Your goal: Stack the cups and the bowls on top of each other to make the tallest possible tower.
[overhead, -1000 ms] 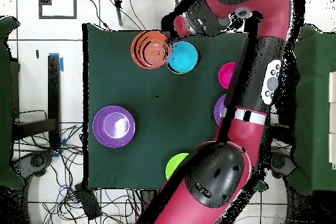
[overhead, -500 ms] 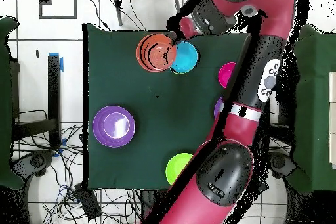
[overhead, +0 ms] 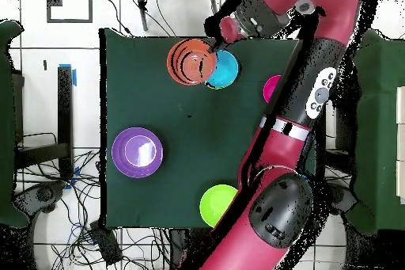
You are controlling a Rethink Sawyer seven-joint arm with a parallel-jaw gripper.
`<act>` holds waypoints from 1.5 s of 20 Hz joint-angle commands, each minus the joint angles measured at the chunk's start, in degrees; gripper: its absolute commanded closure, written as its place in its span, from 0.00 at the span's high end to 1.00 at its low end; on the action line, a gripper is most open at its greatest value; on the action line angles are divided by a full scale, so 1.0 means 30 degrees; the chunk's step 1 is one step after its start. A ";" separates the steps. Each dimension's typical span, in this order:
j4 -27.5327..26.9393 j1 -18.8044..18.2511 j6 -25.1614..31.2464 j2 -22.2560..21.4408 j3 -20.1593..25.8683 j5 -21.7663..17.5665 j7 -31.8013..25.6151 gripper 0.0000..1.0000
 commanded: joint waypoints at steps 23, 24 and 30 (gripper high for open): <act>-0.3163 -0.0977 0.4026 0.0674 1.1210 -1.5835 -1.4171 0.00; -0.3179 -0.1008 0.4050 0.0683 1.1370 -1.6112 -1.4333 0.00; -0.3784 -0.0752 0.3903 0.0792 1.3952 -1.9372 -1.5068 0.00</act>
